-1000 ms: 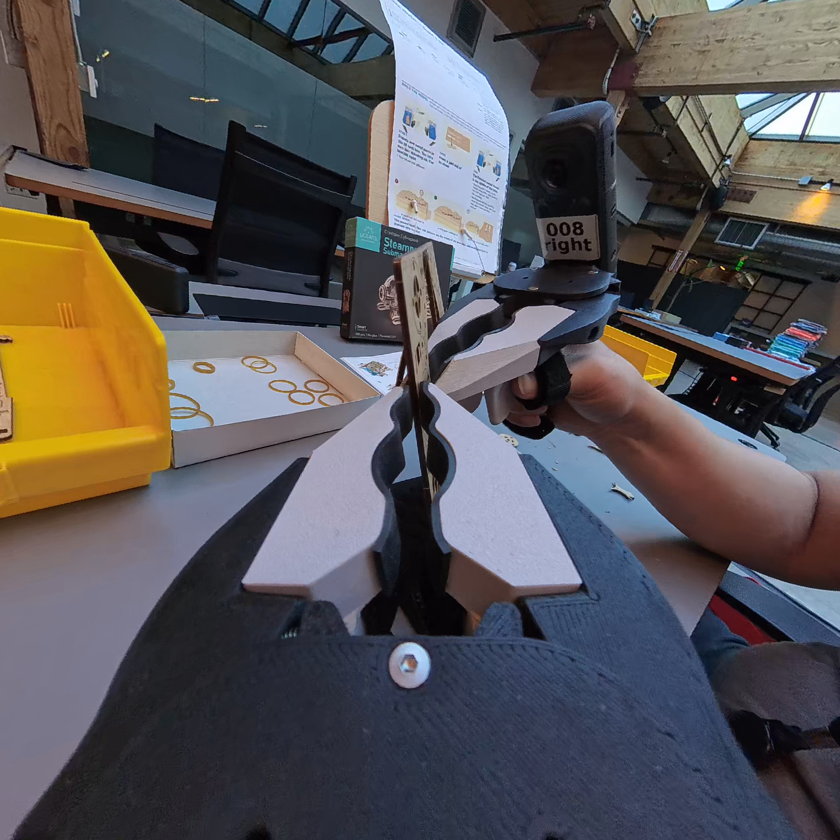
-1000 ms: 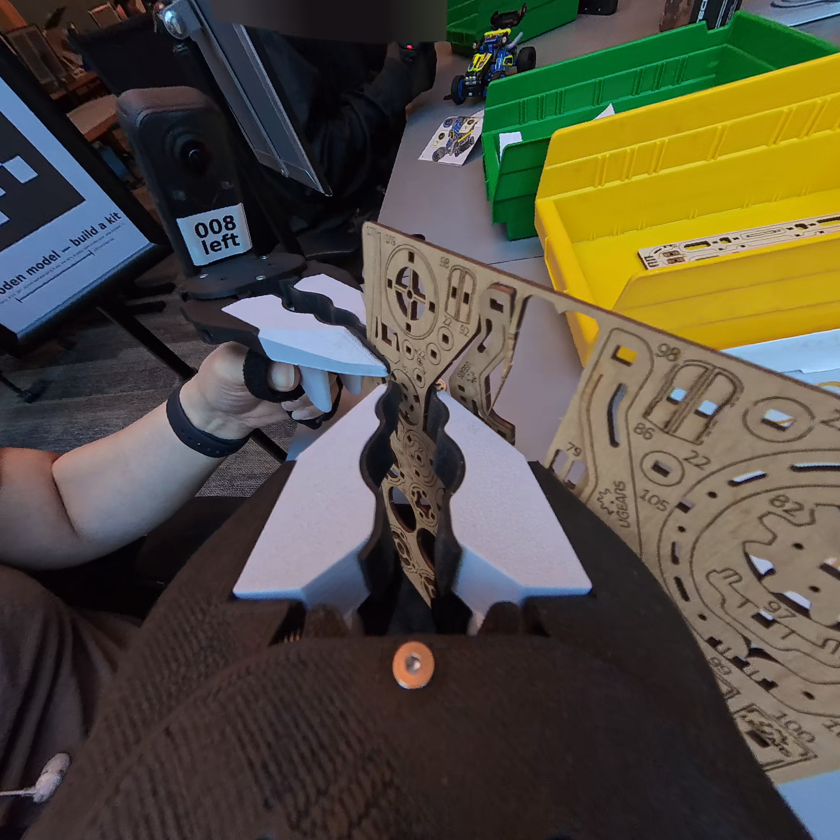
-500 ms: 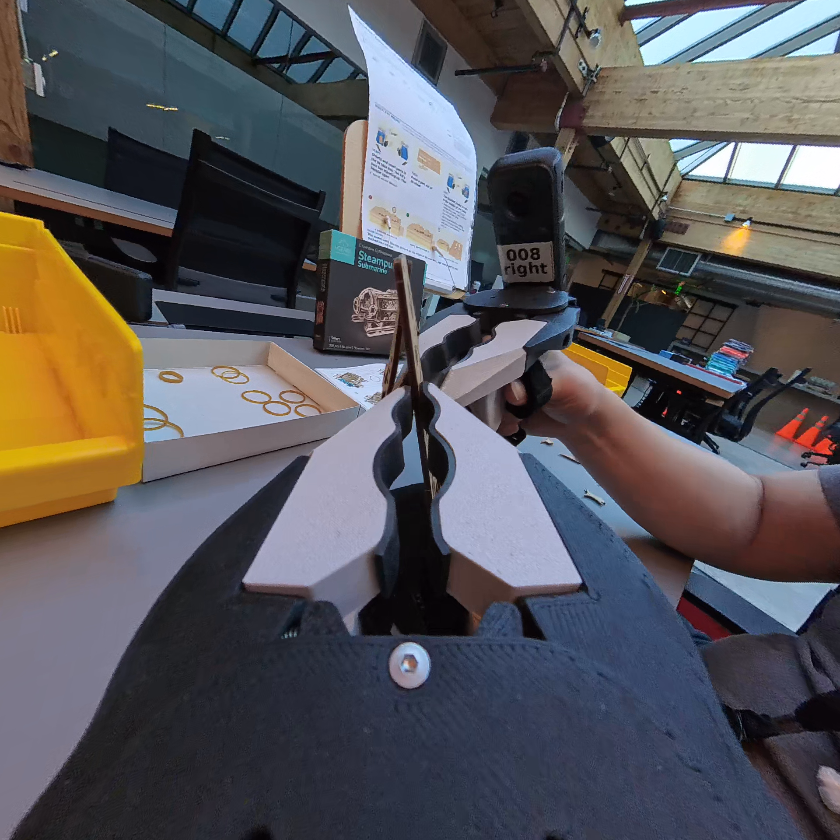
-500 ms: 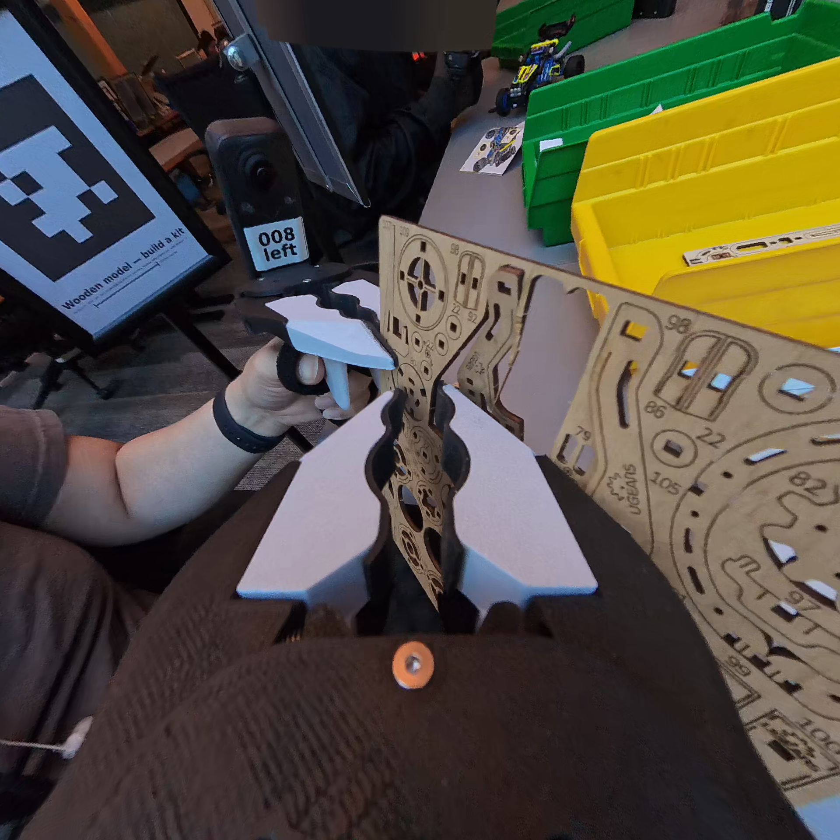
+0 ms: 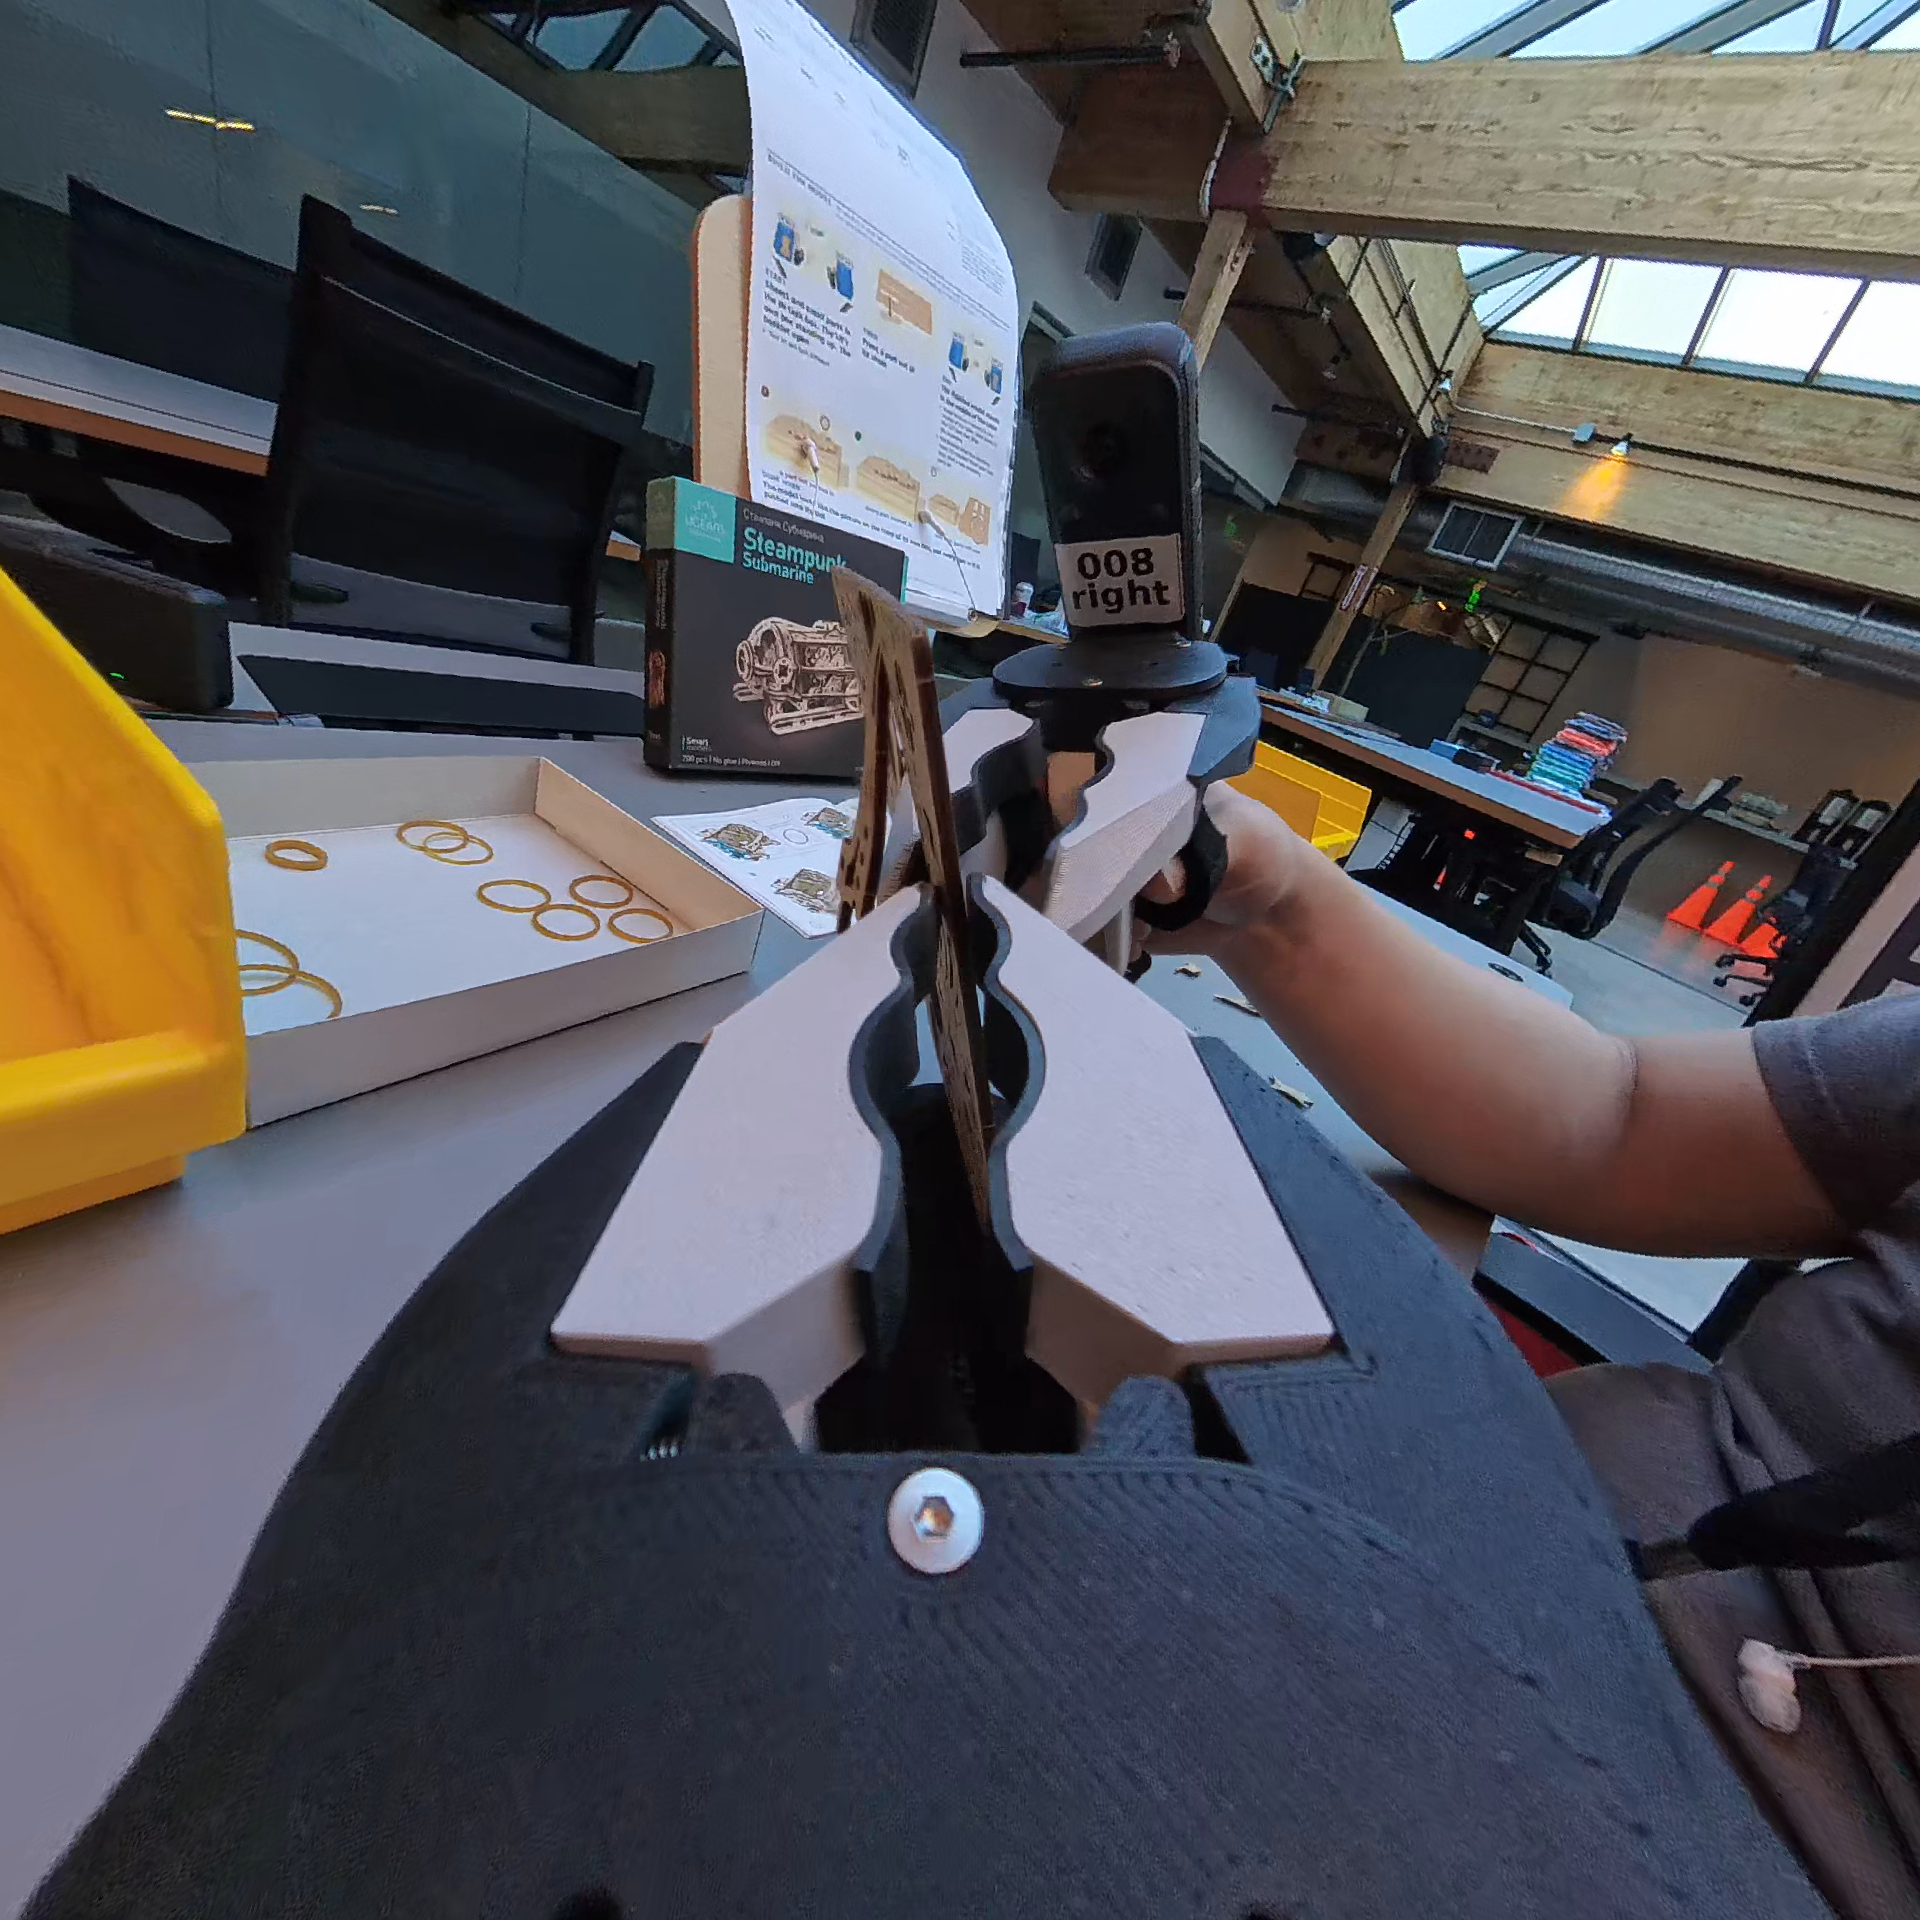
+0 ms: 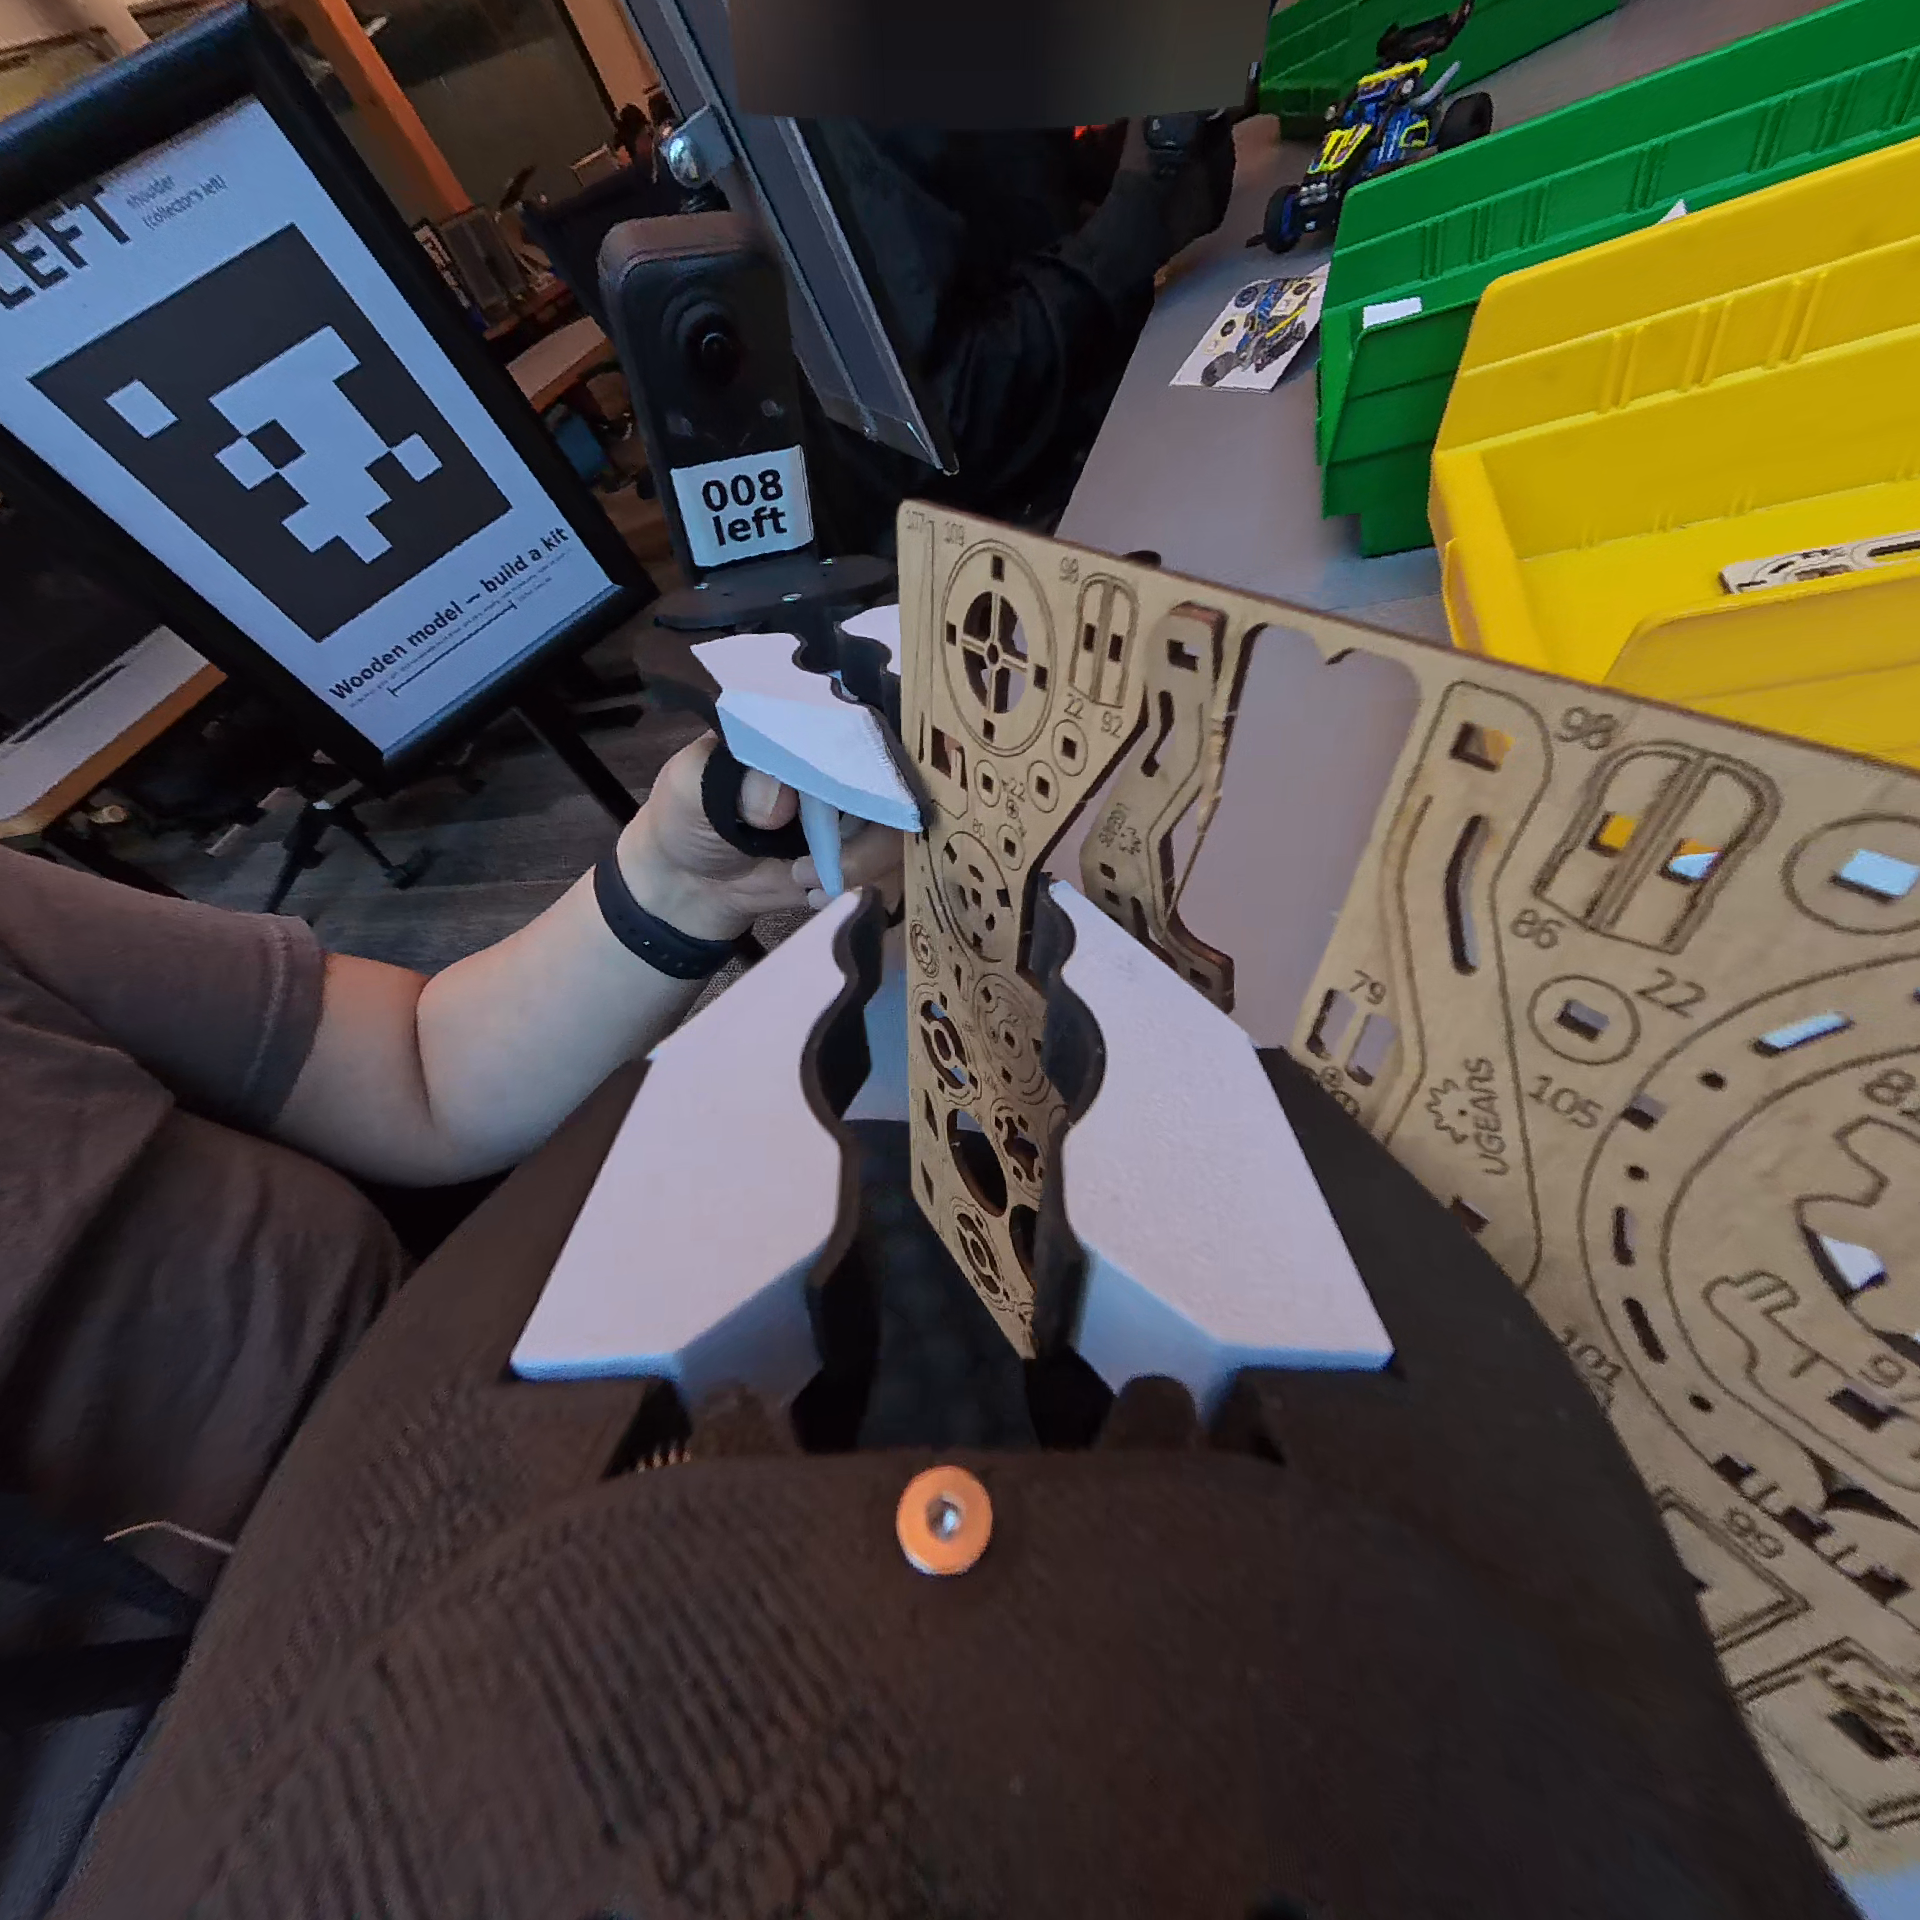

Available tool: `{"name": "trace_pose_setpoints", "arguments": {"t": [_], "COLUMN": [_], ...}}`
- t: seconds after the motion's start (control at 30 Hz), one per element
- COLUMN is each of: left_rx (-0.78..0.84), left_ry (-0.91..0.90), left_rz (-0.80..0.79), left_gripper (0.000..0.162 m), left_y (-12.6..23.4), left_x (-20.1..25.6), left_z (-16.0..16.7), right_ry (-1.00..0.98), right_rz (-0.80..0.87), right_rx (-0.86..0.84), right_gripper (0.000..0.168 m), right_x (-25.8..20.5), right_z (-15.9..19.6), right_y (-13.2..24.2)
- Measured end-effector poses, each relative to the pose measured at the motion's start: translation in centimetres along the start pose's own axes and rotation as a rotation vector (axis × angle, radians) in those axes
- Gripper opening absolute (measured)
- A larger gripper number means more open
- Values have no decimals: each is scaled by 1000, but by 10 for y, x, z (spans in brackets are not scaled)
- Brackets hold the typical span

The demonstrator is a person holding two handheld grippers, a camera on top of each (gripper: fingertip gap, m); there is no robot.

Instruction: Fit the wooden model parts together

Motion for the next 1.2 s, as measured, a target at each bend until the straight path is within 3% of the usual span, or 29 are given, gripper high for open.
{"name": "trace_pose_setpoints", "arguments": {"t": [0.4,0.57,0.7,1.0,1.2], "left_rx": [92,113,102,97,104], "left_ry": [10,51,17,-70,-125], "left_rz": [-123,-167,-176,-187,-273], "left_gripper": [0,0,0,0,0], "left_y": [2,8,6,6,7], "left_x": [6,6,16,35,39], "left_z": [-4,-2,0,1,1], "right_ry": [8,228,292,267,205], "right_rz": [73,271,384,283,332], "right_rx": [49,174,142,162,156], "right_gripper": [21,7,5,9,9], "right_x": [-7,-24,-20,-23,-27], "right_z": [-8,-17,-1,6,7], "right_y": [24,41,28,15,24]}}
Point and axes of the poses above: each gripper's, where its closed fingertips meet, y back along the fingers, z out of its underside, x = y × z across the jaws, the point moved 5 cm from there along y, back along the fingers, and after that the axes turned 2 degrees about -y, right-handed, at the moved point
